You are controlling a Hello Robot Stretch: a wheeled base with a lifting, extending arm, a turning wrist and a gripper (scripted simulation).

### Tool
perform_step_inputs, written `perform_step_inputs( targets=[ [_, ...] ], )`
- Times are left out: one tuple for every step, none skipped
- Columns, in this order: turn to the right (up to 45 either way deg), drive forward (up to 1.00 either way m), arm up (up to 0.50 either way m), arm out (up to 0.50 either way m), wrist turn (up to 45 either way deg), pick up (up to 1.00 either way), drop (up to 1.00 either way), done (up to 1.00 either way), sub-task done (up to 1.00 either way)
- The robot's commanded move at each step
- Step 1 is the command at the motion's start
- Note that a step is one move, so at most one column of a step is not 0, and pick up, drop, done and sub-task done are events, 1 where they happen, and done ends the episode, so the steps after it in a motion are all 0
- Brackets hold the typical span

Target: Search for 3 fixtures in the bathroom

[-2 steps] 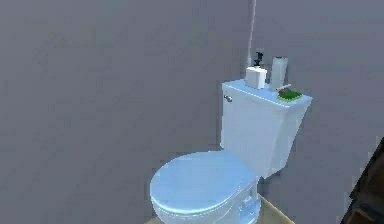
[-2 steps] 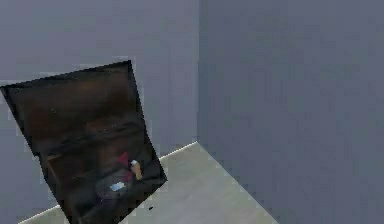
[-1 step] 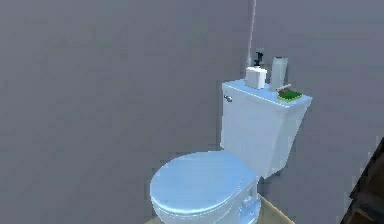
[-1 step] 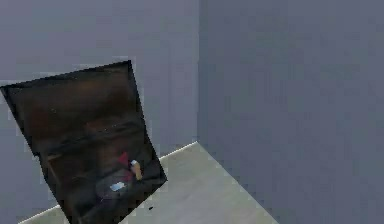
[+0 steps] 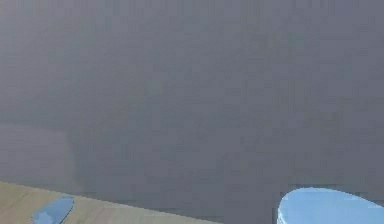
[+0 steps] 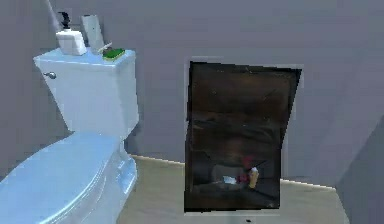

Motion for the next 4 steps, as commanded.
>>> perform_step_inputs(
  targets=[
    [-45.0, 0.0, 0.0, 0.0, 0.0, 0.0, 0.0, 0.0, 0.0],
    [-33.0, 0.0, 0.0, 0.0, 0.0, 0.0, 0.0, 0.0, 0.0],
    [0.0, 1.0, 0.0, 0.0, 0.0, 0.0, 0.0, 0.0, 0.0],
    [0.0, 1.0, 0.0, 0.0, 0.0, 0.0, 0.0, 0.0, 0.0]
  ],
)
